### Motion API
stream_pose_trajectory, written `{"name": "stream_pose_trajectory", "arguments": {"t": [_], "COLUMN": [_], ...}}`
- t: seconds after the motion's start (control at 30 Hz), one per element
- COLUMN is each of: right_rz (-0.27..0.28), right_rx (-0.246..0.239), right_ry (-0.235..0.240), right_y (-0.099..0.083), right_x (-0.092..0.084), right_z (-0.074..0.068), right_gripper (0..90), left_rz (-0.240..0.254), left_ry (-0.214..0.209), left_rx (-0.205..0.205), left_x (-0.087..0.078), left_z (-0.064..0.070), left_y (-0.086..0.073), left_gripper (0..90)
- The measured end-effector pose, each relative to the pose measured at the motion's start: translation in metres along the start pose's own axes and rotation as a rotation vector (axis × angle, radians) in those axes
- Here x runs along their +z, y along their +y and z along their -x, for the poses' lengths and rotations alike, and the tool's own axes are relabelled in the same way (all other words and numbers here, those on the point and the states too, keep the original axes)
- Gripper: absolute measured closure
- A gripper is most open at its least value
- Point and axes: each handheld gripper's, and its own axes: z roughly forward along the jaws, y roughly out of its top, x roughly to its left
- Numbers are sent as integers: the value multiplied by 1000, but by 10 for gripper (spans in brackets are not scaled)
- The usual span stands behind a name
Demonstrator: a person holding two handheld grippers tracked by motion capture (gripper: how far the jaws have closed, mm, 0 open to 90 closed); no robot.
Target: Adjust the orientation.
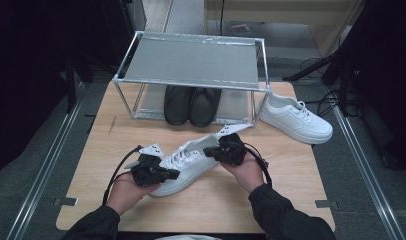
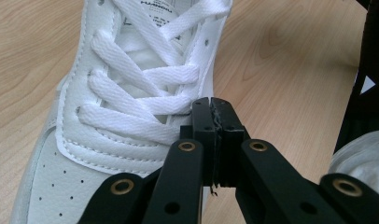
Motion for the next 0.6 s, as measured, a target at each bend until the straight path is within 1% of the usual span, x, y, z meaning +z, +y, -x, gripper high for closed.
{"name": "stream_pose_trajectory", "arguments": {"t": [0.07, 0.17, 0.27, 0.33, 0.47, 0.5, 0.53, 0.6], "right_rz": [-1, -8, -12, -14, -18, -19, -24, -28], "right_rx": [3, 7, 9, 6, 5, 1, 5, -3], "right_ry": [-1, 0, 7, 2, 9, 12, 15, 18], "right_y": [0, -1, -2, -3, -5, -6, -6, -8], "right_x": [-1, -1, -3, -4, -5, -5, -6, -7], "right_z": [0, -1, -2, -3, -5, -6, -7, -10], "right_gripper": [900, 900, 900, 900, 900, 900, 900, 900], "left_rz": [-2, -3, -5, -12, -14, -16, -15, -17], "left_ry": [-7, -7, -12, -14, -7, -4, -2, -2], "left_rx": [2, 11, 7, 8, 1, 5, 3, 2], "left_x": [0, 0, 0, 0, -2, -2, -3, -3], "left_z": [-1, -3, -5, -6, -9, -10, -11, -14], "left_y": [0, 1, 1, 2, 3, 3, 4, 4], "left_gripper": [900, 900, 900, 900, 899, 899, 898, 897]}}
